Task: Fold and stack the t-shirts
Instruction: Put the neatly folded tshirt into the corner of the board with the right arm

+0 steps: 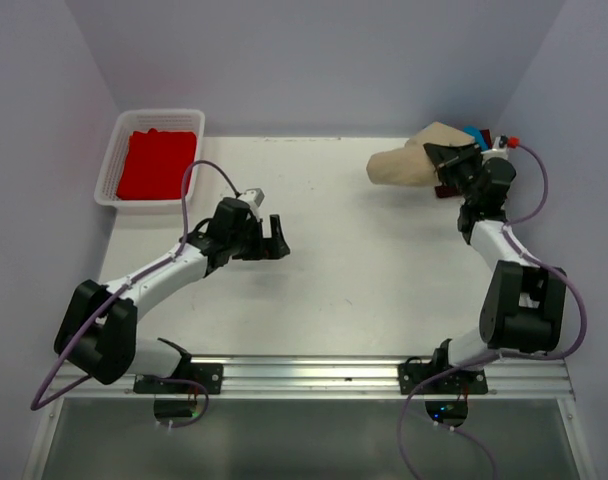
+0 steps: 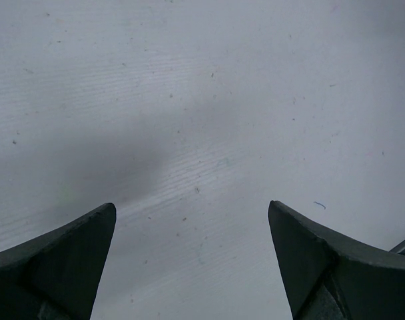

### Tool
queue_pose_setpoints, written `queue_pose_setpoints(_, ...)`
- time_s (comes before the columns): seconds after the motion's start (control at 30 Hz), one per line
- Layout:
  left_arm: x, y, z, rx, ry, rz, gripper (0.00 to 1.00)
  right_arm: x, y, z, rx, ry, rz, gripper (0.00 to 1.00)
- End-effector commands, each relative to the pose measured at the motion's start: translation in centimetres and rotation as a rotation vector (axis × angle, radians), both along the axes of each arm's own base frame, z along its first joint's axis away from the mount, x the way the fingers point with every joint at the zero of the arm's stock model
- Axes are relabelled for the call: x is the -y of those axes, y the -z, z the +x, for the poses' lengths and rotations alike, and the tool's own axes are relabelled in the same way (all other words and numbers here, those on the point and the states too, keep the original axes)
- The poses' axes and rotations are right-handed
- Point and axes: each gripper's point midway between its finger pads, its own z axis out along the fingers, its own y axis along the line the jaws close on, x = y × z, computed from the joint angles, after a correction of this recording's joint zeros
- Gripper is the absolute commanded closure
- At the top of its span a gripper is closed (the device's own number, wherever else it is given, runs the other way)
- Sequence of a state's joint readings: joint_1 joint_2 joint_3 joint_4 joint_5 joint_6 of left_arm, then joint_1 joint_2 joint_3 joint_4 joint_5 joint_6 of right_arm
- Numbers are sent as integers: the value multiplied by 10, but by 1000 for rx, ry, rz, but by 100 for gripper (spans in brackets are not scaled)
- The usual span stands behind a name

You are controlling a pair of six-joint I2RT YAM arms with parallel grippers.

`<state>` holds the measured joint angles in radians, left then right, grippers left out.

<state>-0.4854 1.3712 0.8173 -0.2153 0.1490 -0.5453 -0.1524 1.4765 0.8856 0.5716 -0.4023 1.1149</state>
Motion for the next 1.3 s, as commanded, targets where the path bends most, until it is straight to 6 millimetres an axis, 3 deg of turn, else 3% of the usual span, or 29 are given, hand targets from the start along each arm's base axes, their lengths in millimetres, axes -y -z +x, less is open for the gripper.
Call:
queue_pose_setpoints(0.0,-1,-10,-3,43,22,-14,0,27,-89,31,292,99,30,100)
queue_pose_setpoints(0.03,-2,-8,-5,39,26,-12,0,35,-99,37,351,127,33,100)
queue_pose_setpoints(0.07,-2,-7,-5,41,25,-9,0,45,-89,49,348,160,36,100)
queue_pose_setpoints(0.13,-3,-7,-7,39,28,-9,0,68,-107,63,433,266,24,100)
queue_pose_setpoints(0.17,-4,-6,-8,38,29,-5,0,78,-106,75,458,299,15,100)
queue_pose_setpoints(0.2,-5,-6,-8,42,29,-2,0,93,-112,77,507,370,-8,100)
queue_pose_setpoints(0.23,-5,-7,-9,44,31,-3,0,100,-133,68,628,416,-14,100)
queue_pose_setpoints(0.3,-8,-5,-11,43,29,10,0,118,-124,72,676,511,-34,100)
queue_pose_setpoints(0.37,-10,-2,-12,42,24,13,0,129,-103,85,619,555,-70,100)
queue_pose_setpoints(0.43,-11,4,-15,34,23,16,0,140,-54,105,488,598,-107,100)
queue_pose_setpoints(0.5,-12,9,-16,24,23,21,0,149,-21,117,403,627,-137,100)
queue_pose_setpoints(0.53,-12,13,-18,16,26,22,0,155,18,128,285,640,-163,100)
queue_pose_setpoints(0.63,-9,21,-20,-15,35,15,0,161,71,138,166,645,-176,100)
queue_pose_setpoints(0.73,-5,21,-19,-23,39,-3,0,157,81,135,140,616,-188,100)
queue_pose_setpoints(0.83,-3,18,-17,-19,44,-10,0,157,49,132,202,619,-178,100)
queue_pose_setpoints(0.87,-2,18,-17,-21,48,-9,0,157,18,130,262,622,-164,100)
queue_pose_setpoints(0.93,-1,16,-15,-18,52,-10,0,157,-22,126,361,623,-142,100)
queue_pose_setpoints(1.07,1,21,-14,-37,59,-8,0,168,-124,102,665,628,-9,100)
queue_pose_setpoints(1.17,2,23,-15,-44,64,-6,0,185,-162,91,782,655,7,100)
queue_pose_setpoints(1.27,1,21,-14,-39,66,1,0,201,-150,99,768,700,-21,100)
